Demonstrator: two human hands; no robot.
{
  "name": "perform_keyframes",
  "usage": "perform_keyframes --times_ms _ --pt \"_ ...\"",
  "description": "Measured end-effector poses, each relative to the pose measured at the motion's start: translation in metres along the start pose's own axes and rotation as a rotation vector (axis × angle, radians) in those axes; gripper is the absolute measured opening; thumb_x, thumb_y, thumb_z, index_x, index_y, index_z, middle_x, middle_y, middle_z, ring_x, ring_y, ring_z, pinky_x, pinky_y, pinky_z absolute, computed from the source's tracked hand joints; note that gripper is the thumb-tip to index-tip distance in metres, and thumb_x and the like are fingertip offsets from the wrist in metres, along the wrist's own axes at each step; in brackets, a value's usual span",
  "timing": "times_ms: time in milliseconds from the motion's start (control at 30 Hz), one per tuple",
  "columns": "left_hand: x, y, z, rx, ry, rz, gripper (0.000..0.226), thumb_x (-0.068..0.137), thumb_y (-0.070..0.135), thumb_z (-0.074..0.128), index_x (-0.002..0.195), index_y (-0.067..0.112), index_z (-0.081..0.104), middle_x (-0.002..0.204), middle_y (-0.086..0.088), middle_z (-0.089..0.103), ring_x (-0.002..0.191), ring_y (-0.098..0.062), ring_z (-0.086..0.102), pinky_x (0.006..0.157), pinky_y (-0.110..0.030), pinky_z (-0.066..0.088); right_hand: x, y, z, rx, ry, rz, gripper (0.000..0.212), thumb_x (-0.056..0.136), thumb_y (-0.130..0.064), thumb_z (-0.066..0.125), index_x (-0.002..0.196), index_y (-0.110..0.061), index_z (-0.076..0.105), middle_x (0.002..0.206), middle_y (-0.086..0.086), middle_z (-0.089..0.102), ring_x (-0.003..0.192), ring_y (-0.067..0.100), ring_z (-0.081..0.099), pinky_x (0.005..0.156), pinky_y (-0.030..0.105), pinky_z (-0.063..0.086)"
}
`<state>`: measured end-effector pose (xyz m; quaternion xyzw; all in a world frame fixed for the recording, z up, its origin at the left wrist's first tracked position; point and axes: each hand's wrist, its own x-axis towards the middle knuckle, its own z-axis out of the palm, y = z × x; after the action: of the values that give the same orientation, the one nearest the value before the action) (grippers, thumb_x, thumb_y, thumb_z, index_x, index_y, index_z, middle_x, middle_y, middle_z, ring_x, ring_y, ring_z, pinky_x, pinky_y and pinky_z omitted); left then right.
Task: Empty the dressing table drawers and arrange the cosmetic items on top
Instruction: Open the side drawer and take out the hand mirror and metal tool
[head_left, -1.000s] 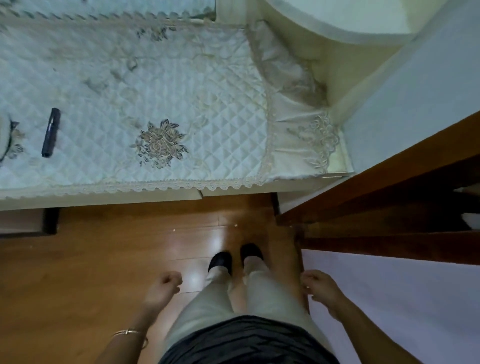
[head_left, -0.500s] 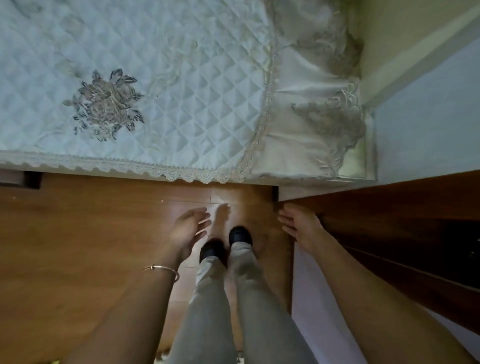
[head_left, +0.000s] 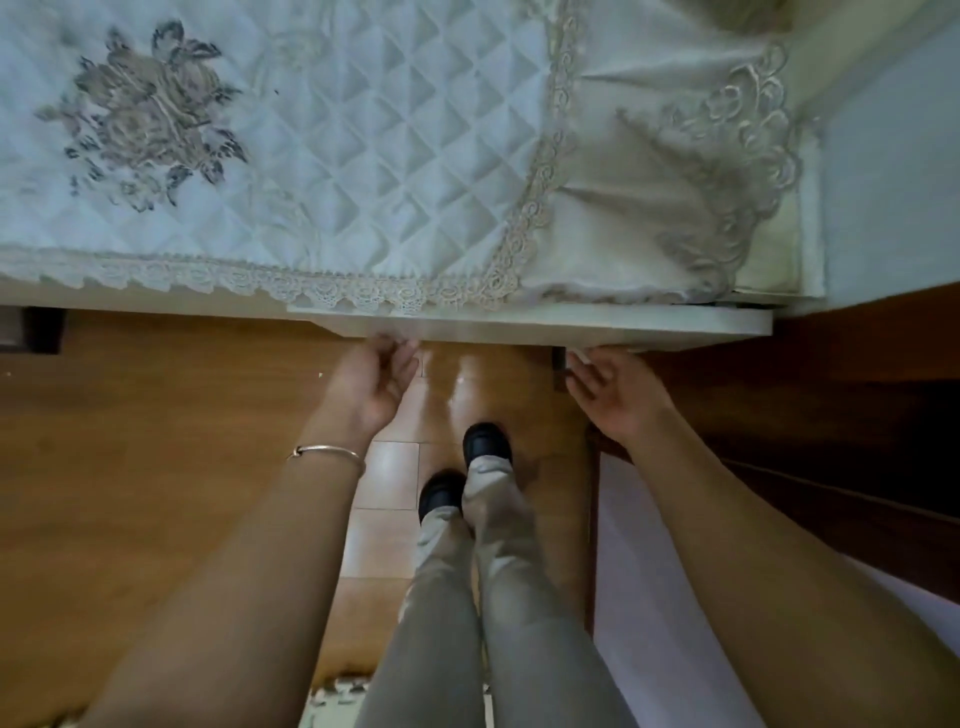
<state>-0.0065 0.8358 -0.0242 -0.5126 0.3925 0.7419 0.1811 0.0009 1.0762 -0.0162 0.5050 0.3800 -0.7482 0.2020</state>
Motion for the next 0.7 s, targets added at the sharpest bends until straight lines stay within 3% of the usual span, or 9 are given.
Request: perform_keyframes --times_ms 67,133,233,300,367,433,500,567,700 --pt "-0.014 -0.01 -0.012 0.033 -0.002 -0.008 0.026 0.096 0.006 0.032 0.078 0.014 0.05 0.083 0.001 0.059 0.059 -0.001 0.067 0.061 -0.016 0.052 -0.015 0.012 -0.01 -0.009 0.03 0.02 0.018 0.094 -0.01 0.042 0.108 -0.009 0.054 0.099 0.001 0.061 0.094 0.018 0.059 0.087 0.033 0.043" --pt "-0.032 -0.024 -0.028 0.07 -0.017 -0.023 0.022 0.097 0.008 0.034 0.085 0.012 0.052 0.09 0.0 0.061 0.074 -0.006 0.066 0.069 -0.019 0.05 -0.031 0.027 -0.022 0.013 0.038 0.049 0.017 0.096 -0.013 0.04 0.099 -0.008 0.057 0.1 0.0 0.06 0.106 0.023 0.055 0.09 0.035 0.04" --pt "-0.069 -0.041 -0.052 0.215 -0.019 -0.012 0.017 0.095 0.01 0.041 0.107 0.009 0.053 0.099 0.0 0.063 0.09 -0.013 0.063 0.08 -0.024 0.047 -0.06 0.047 -0.034 -0.013 0.035 0.079 0.022 0.097 -0.018 0.037 0.09 -0.013 0.057 0.104 0.002 0.059 0.123 0.027 0.048 0.084 0.035 0.041" --pt "-0.097 -0.044 -0.067 0.343 0.029 0.085 0.017 0.094 0.011 0.045 0.108 0.01 0.055 0.1 -0.003 0.064 0.096 -0.018 0.062 0.091 -0.03 0.046 -0.089 0.056 -0.035 -0.235 0.095 0.038 0.02 0.096 -0.019 0.042 0.102 -0.011 0.058 0.113 0.012 0.058 0.112 0.03 0.053 0.078 0.033 0.042" --pt "-0.128 -0.039 -0.081 0.422 0.108 0.28 0.012 0.092 0.013 0.049 0.095 0.017 0.06 0.101 -0.007 0.064 0.097 -0.021 0.06 0.094 -0.035 0.045 -0.121 0.061 -0.036 -0.534 0.133 -0.118 0.013 0.092 -0.017 0.049 0.092 -0.015 0.062 0.112 0.019 0.063 0.093 0.024 0.057 0.067 0.027 0.044" --pt "-0.156 -0.03 -0.089 0.507 0.196 0.526 0.011 0.09 0.014 0.053 0.09 0.022 0.06 0.099 -0.004 0.063 0.096 -0.019 0.057 0.09 -0.031 0.046 -0.148 0.061 -0.041 -0.711 0.088 -0.391 0.01 0.09 -0.014 0.054 0.086 -0.019 0.062 0.096 0.01 0.067 0.091 0.021 0.059 0.07 0.023 0.046" --pt "-0.174 -0.019 -0.09 0.591 0.249 0.729 0.017 0.09 0.011 0.052 0.104 0.017 0.059 0.104 0.001 0.059 0.099 -0.015 0.053 0.084 -0.019 0.043 -0.17 0.053 -0.045 -0.864 0.09 -0.689 0.01 0.089 -0.012 0.056 0.092 -0.018 0.063 0.089 -0.003 0.065 0.093 0.018 0.06 0.075 0.018 0.047" --pt "-0.177 -0.008 -0.084 0.745 0.242 0.846 0.03 0.091 0.011 0.049 0.12 0.012 0.053 0.116 0.001 0.052 0.108 -0.014 0.049 0.089 -0.018 0.037 -0.174 0.036 -0.046 -1.054 0.171 -0.908 0.018 0.089 -0.013 0.055 0.105 -0.014 0.063 0.099 -0.002 0.064 0.102 0.019 0.057 0.086 0.024 0.048" --pt "-0.158 0.002 -0.065 1.22 0.091 0.9 0.038 0.093 0.018 0.047 0.129 0.005 0.048 0.136 -0.009 0.046 0.125 -0.021 0.043 0.095 -0.02 0.03 -0.15 0.008 -0.048 -1.483 0.189 -0.911 0.031 0.09 -0.022 0.053 0.117 -0.009 0.059 0.123 0.01 0.06 0.117 0.026 0.05 0.096 0.035 0.04"
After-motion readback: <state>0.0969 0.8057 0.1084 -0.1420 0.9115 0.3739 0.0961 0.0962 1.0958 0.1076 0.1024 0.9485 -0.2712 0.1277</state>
